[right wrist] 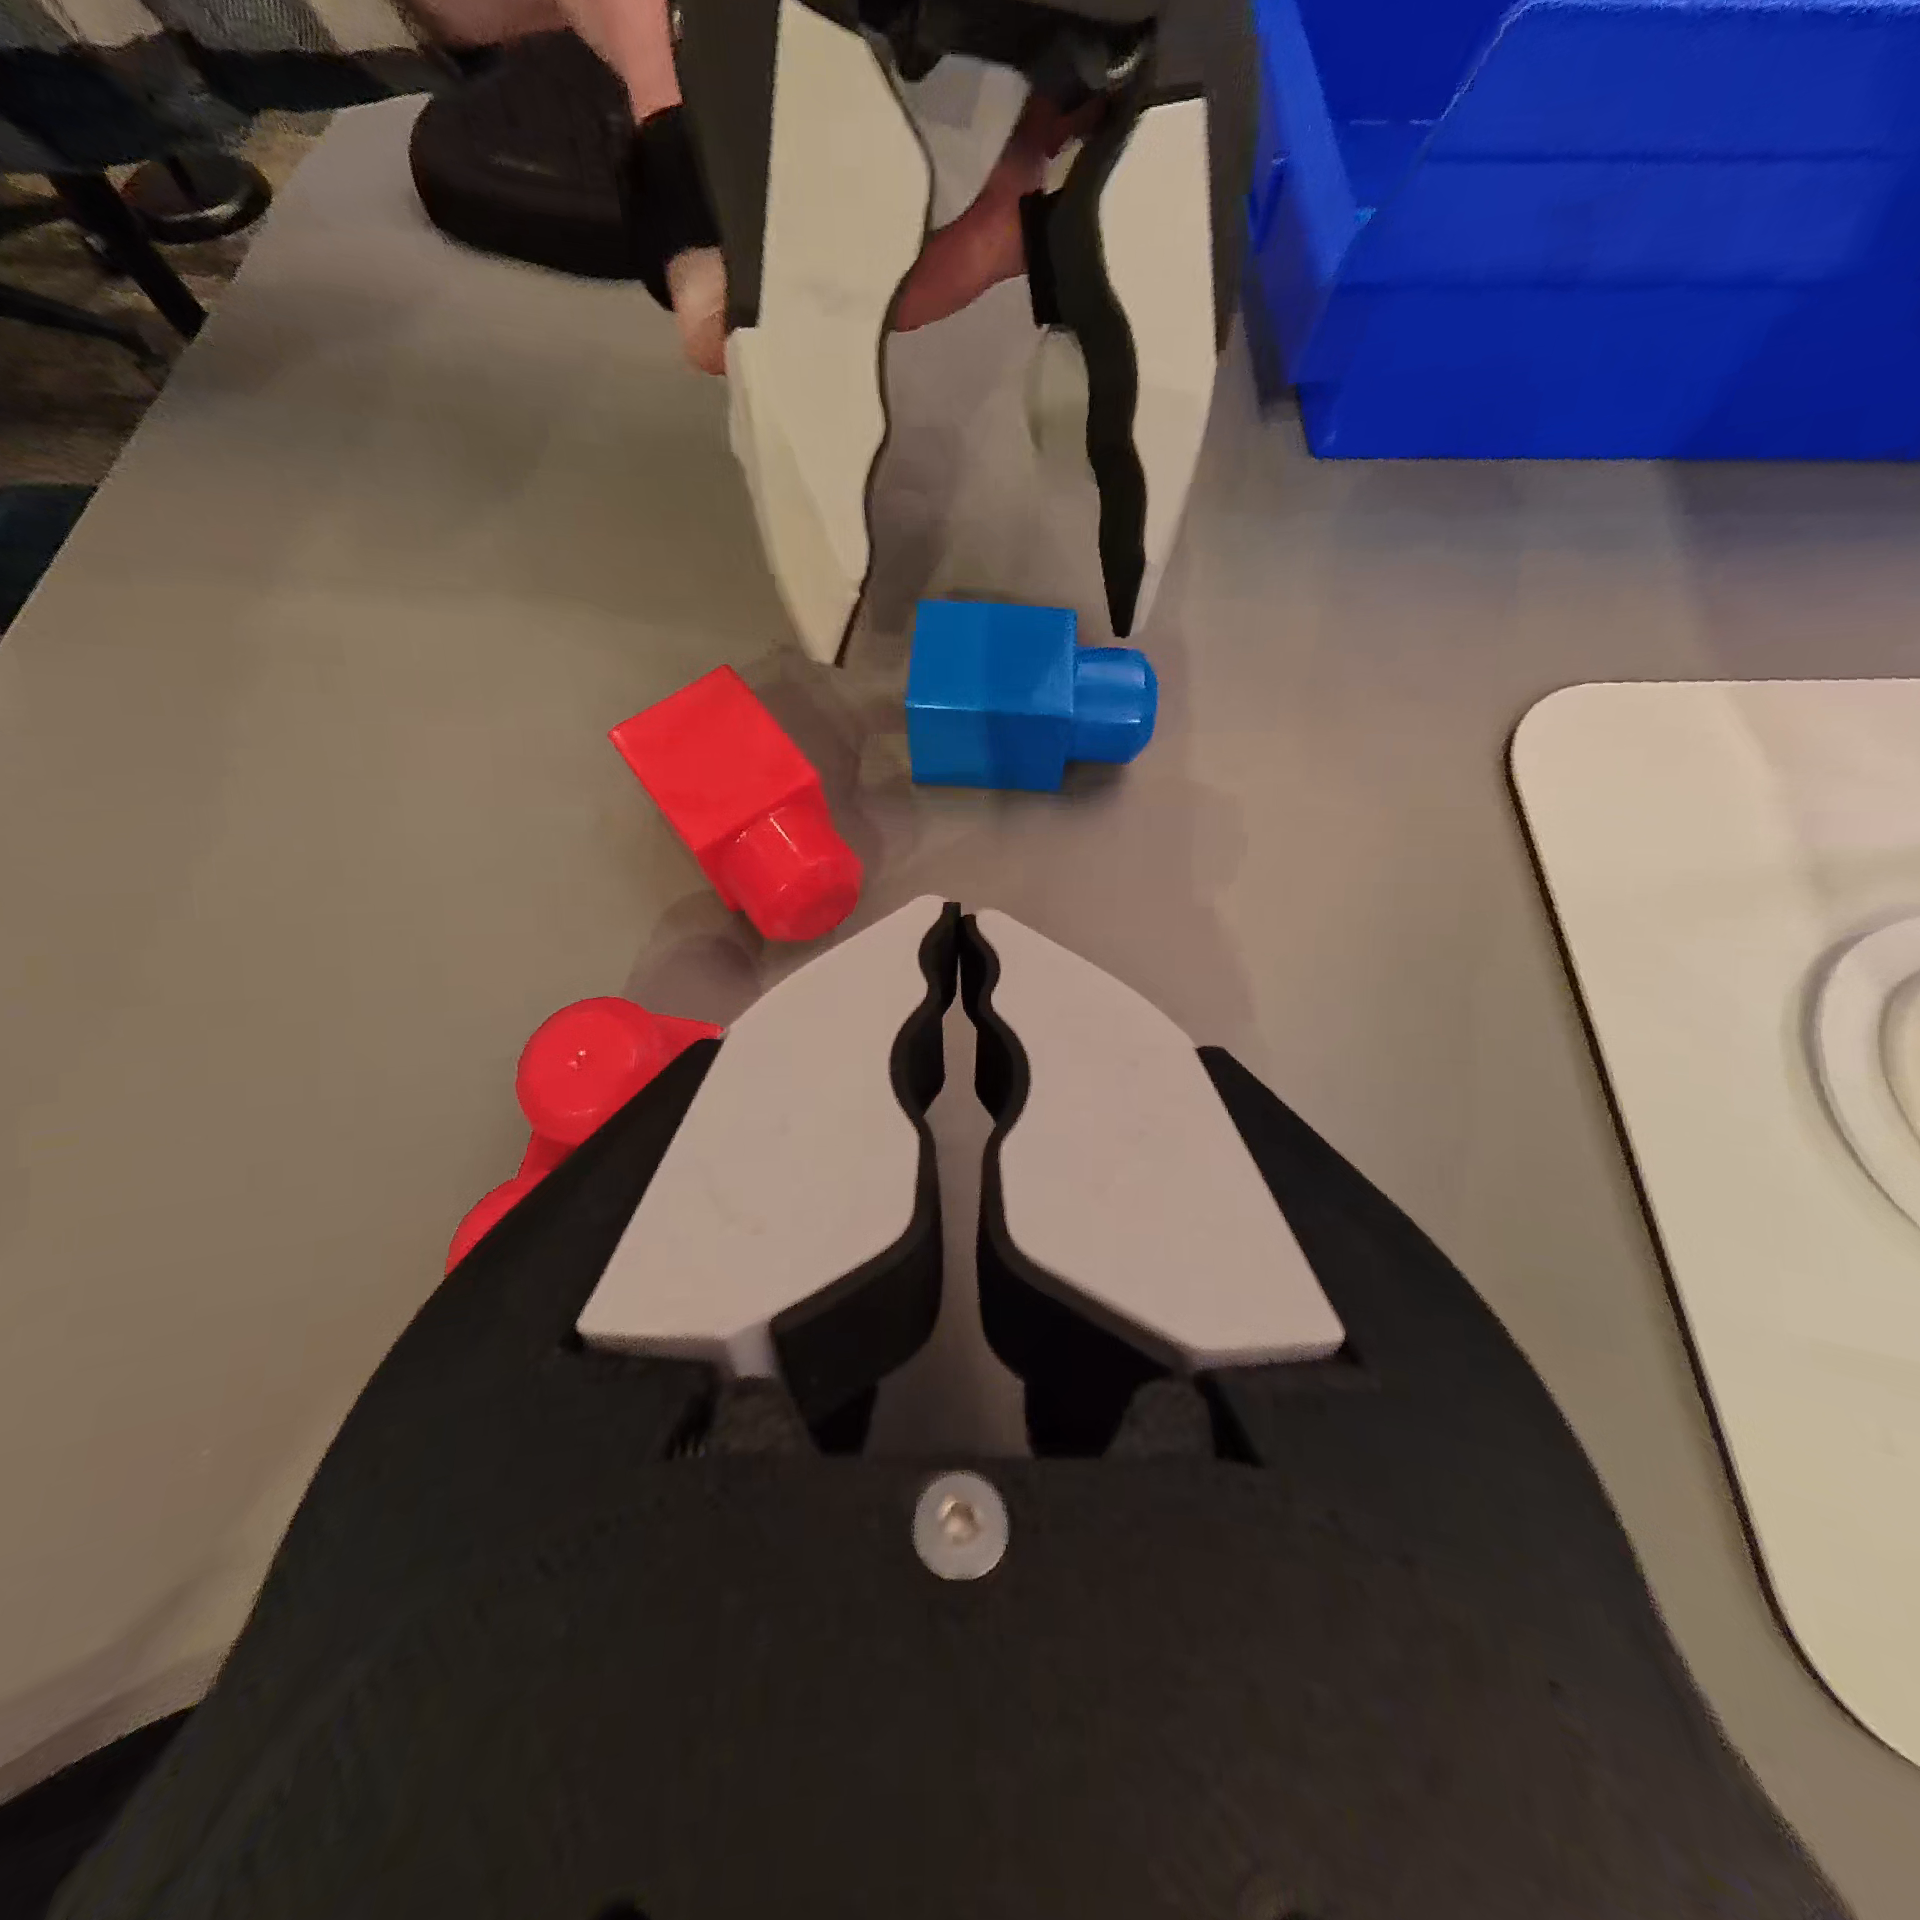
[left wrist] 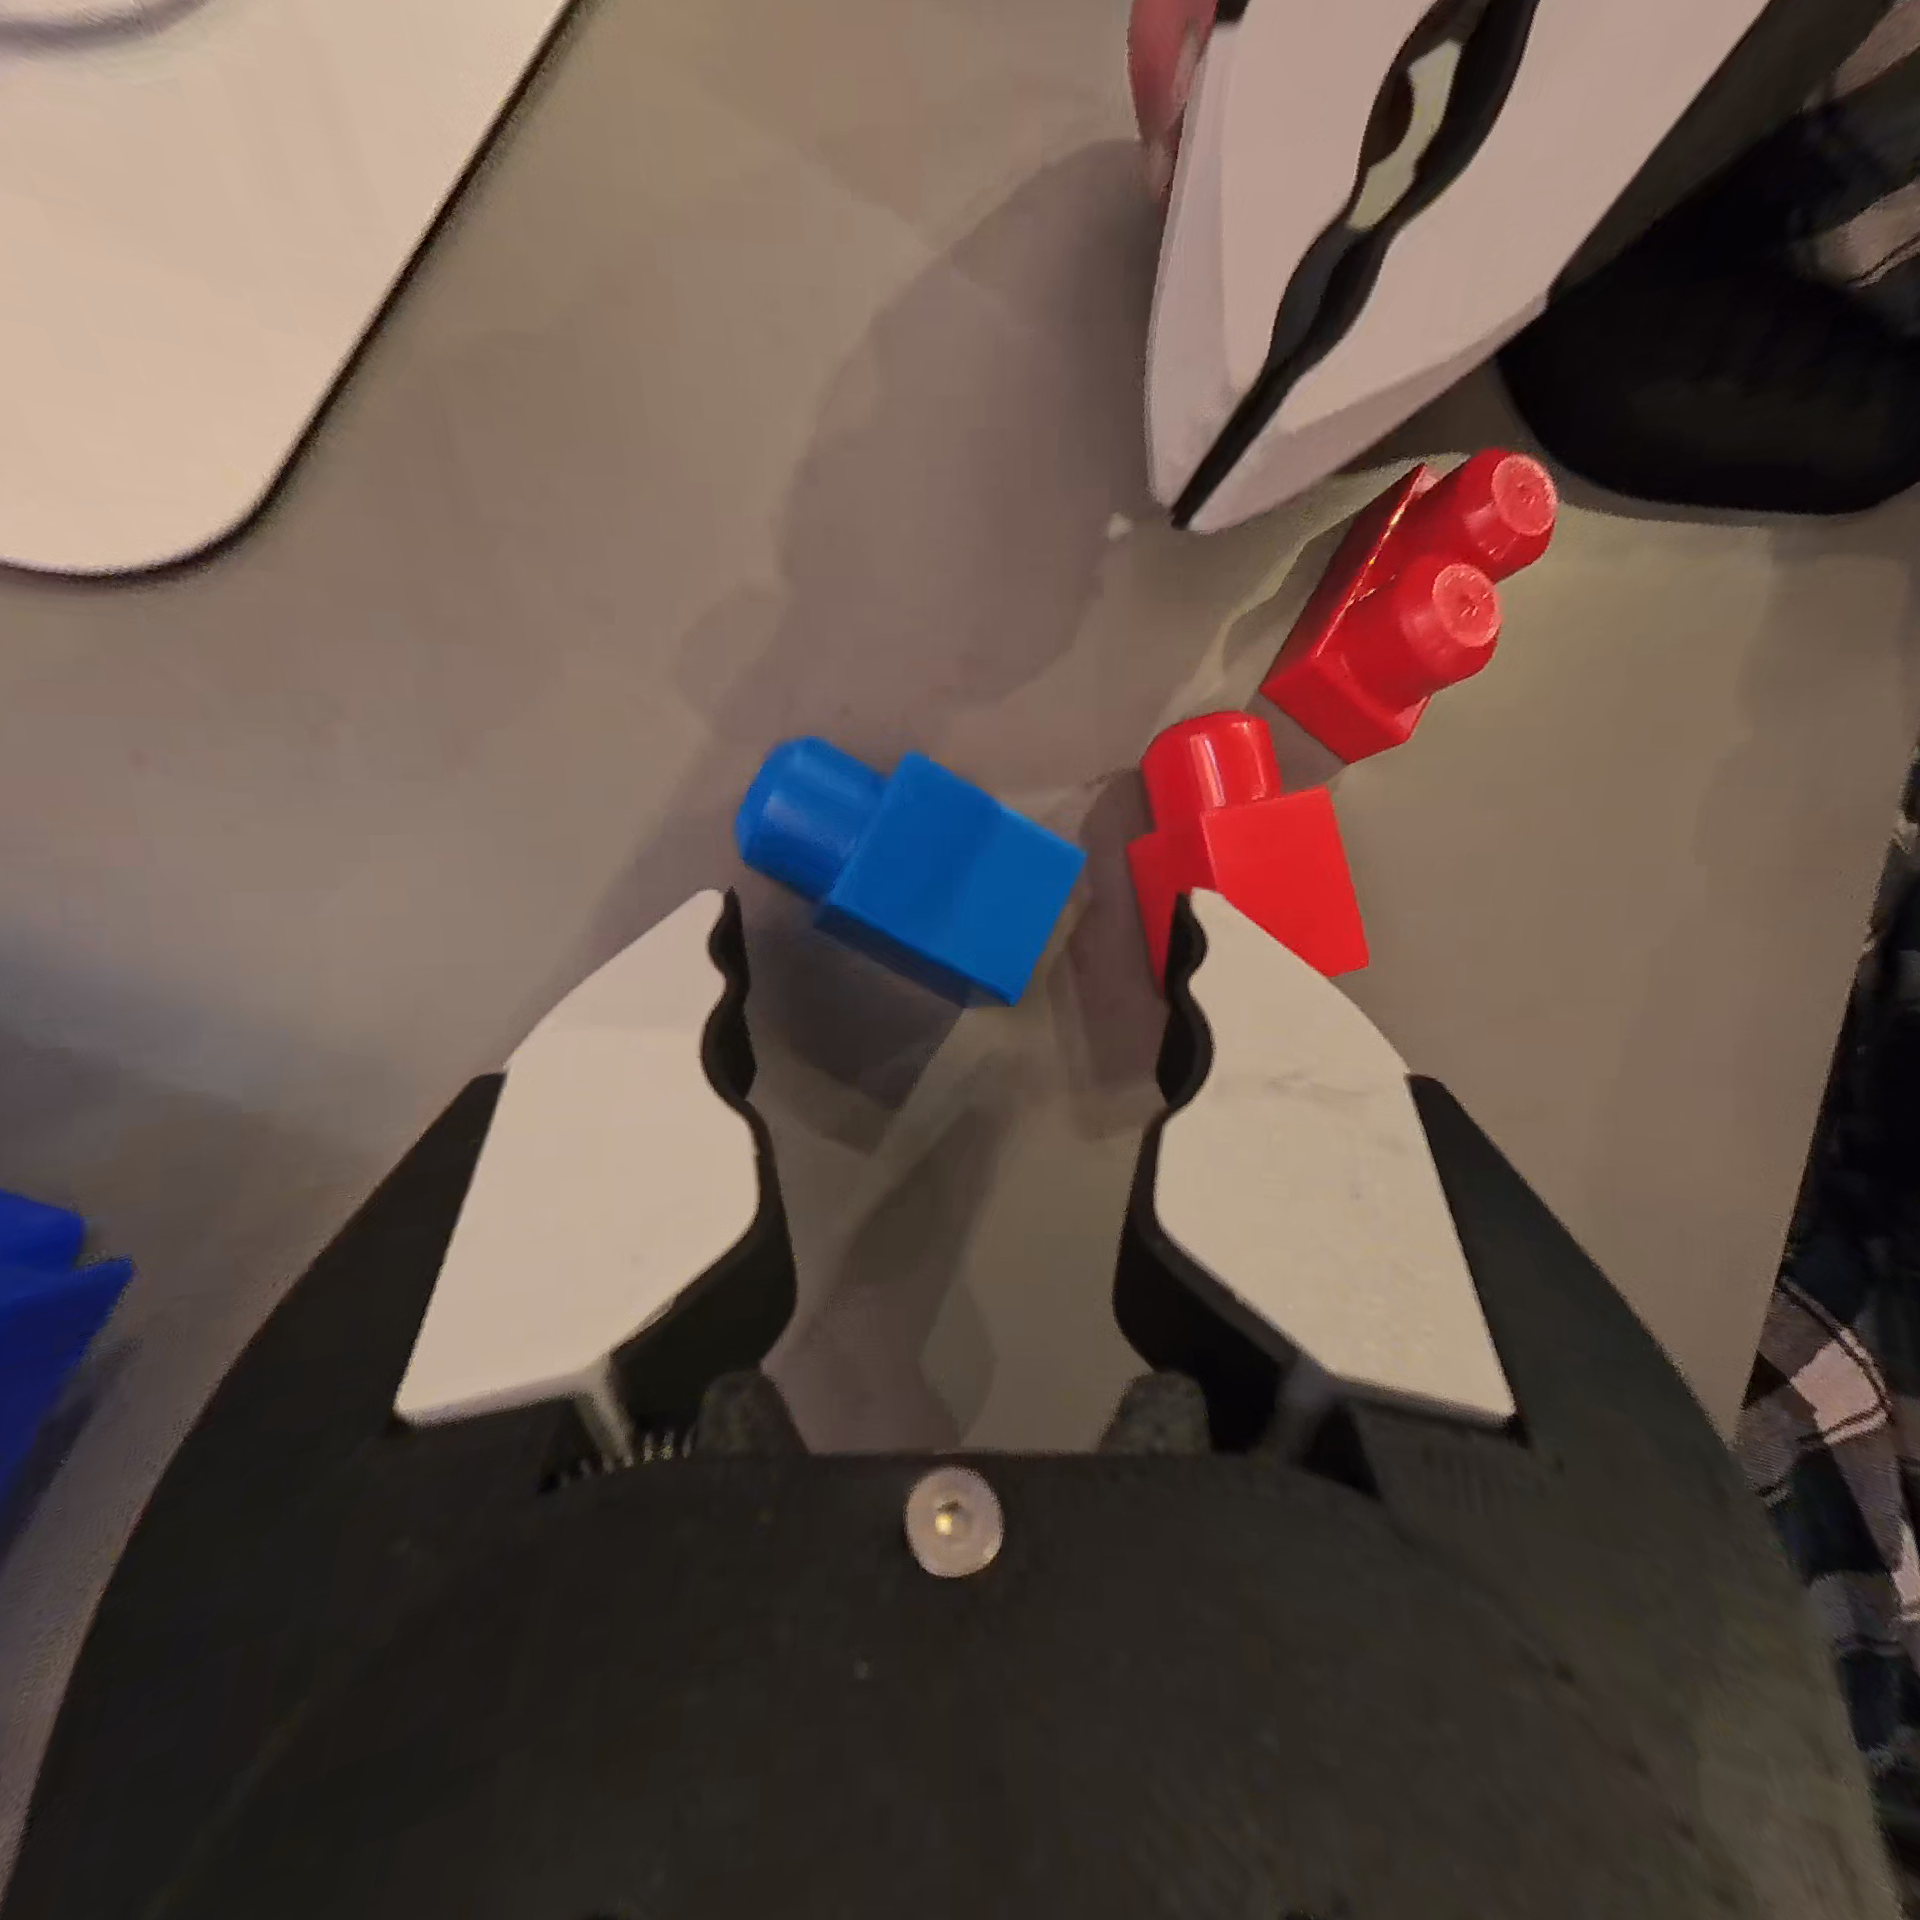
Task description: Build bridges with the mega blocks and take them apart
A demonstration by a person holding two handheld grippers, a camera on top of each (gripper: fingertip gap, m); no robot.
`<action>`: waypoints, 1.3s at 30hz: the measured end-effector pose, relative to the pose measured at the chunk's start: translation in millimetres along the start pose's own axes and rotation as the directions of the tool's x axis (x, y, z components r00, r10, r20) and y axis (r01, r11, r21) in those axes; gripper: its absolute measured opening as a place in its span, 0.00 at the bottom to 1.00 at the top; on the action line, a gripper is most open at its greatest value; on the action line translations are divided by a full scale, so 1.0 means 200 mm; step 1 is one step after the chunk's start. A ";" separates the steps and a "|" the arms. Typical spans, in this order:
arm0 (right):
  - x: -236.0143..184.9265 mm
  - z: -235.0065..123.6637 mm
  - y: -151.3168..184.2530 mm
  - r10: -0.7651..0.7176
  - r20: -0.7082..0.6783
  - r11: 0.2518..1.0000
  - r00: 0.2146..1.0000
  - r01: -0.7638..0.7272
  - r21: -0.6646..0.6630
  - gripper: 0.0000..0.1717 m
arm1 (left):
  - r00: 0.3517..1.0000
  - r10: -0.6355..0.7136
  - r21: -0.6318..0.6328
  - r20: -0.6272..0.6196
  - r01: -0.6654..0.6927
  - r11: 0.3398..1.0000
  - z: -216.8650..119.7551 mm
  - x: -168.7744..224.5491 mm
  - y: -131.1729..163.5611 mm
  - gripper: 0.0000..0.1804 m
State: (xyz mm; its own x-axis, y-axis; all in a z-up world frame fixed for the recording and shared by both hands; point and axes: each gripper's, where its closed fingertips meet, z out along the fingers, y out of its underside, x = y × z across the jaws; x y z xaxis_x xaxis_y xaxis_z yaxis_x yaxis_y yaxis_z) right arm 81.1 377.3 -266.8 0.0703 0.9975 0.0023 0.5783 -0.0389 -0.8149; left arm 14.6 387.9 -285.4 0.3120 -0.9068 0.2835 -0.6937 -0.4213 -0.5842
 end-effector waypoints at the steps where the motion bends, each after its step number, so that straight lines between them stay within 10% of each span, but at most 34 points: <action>1: 0.00 0.01 0.00 -0.005 -0.001 1.000 1.000 0.005 -0.006 0.00 | 1.000 0.008 -0.004 -0.021 -0.008 1.000 0.01 0.01 -0.02 0.40; 11: 0.01 0.00 0.03 0.004 -0.006 1.000 1.000 -0.004 -0.009 0.00 | 0.941 0.095 -0.073 -0.326 -0.125 0.989 0.08 0.25 -0.07 0.40; 31: -0.13 0.08 0.08 -0.142 0.081 0.982 0.987 0.151 -0.117 0.00 | 0.997 0.042 -0.026 -0.057 -0.043 0.999 0.07 0.32 0.08 0.52; 39: -0.12 0.08 0.09 -0.123 0.079 0.986 0.989 0.131 -0.104 0.00 | 0.956 0.094 -0.079 0.278 -0.074 0.994 0.14 0.19 0.08 0.63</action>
State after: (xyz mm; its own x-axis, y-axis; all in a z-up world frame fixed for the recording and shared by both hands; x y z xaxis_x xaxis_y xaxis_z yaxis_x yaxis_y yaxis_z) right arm 76.5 354.1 -290.0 -0.0658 0.9962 0.0567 0.6641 0.0861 -0.7427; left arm 33.0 346.0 -305.3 0.4137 -0.9104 0.0052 -0.7643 -0.3504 -0.5413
